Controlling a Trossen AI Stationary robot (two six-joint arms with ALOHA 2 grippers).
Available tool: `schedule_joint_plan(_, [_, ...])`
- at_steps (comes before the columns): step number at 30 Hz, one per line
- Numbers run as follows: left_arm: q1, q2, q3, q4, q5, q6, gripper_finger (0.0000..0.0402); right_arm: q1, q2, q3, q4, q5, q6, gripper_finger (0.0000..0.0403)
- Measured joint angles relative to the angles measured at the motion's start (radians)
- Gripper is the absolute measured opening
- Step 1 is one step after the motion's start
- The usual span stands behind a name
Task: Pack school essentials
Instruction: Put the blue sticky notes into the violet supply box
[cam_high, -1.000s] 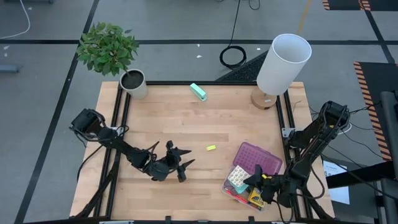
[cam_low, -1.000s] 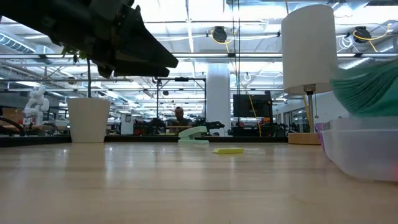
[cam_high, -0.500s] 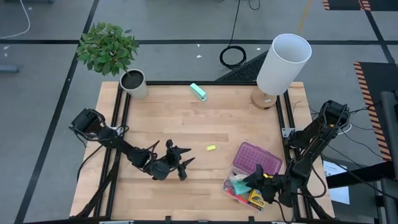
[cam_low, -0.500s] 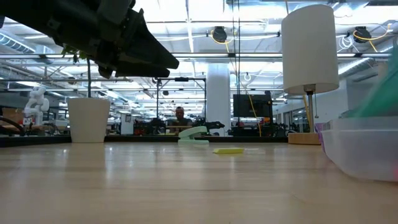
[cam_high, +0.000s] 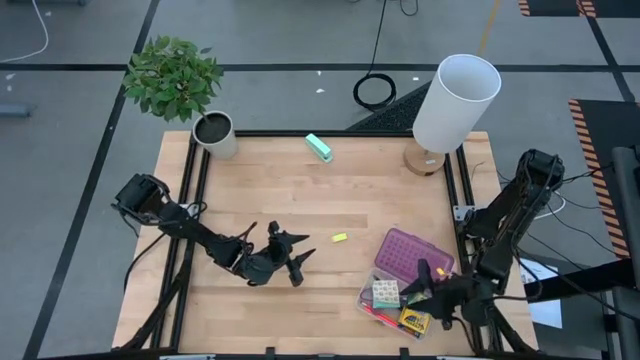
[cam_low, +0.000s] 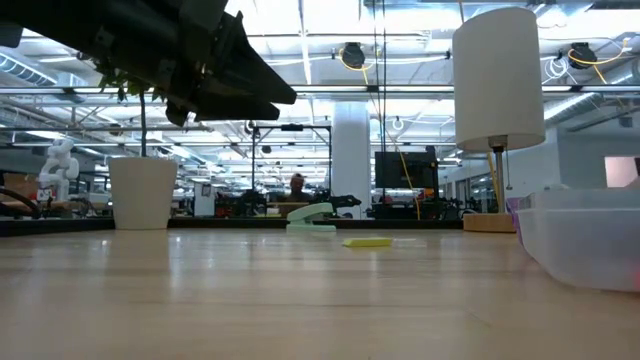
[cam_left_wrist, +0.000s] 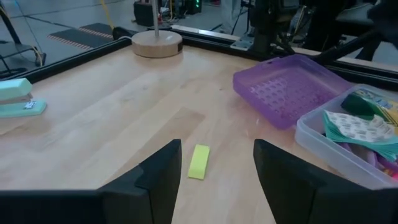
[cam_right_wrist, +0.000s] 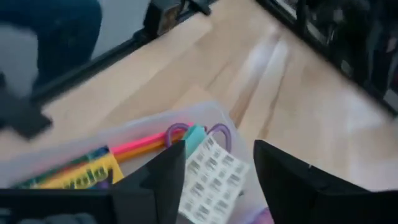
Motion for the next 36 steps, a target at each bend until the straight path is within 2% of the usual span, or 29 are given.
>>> schedule_joint_plan(4, [0.01, 0.0, 0.0, 0.002, 0.0, -0.001, 0.0202, -0.022, 0.022, 0.0, -0.002, -0.068, 0.164, 0.0149])
schedule_joint_plan(8, [0.025, 0.0, 0.0, 0.003, 0.0, -0.007, 0.0202, -0.053, 0.07, 0.0, 0.053, -0.076, 0.287, 0.0106])
schedule_joint_plan(11, [0.031, 0.0, 0.0, 0.003, 0.0, -0.012, 0.0202, -0.087, 0.116, 0.0, 0.118, -0.108, 0.347, 0.0076])
schedule_joint_plan(15, [0.031, 0.0, 0.0, 0.003, 0.001, -0.011, 0.0202, -0.13, 0.174, 0.0, 0.169, -0.208, 0.398, 0.0051])
schedule_joint_plan(23, [0.031, 0.0, 0.0, 0.003, 0.011, -0.007, 0.0202, -0.197, 0.235, 0.0, 0.178, -0.312, 0.428, 0.0036])
schedule_joint_plan(36, [0.031, 0.0, 0.0, 0.002, 0.012, -0.007, 0.0202, -0.304, 0.256, 0.0, 0.179, -0.337, 0.425, 0.0036])
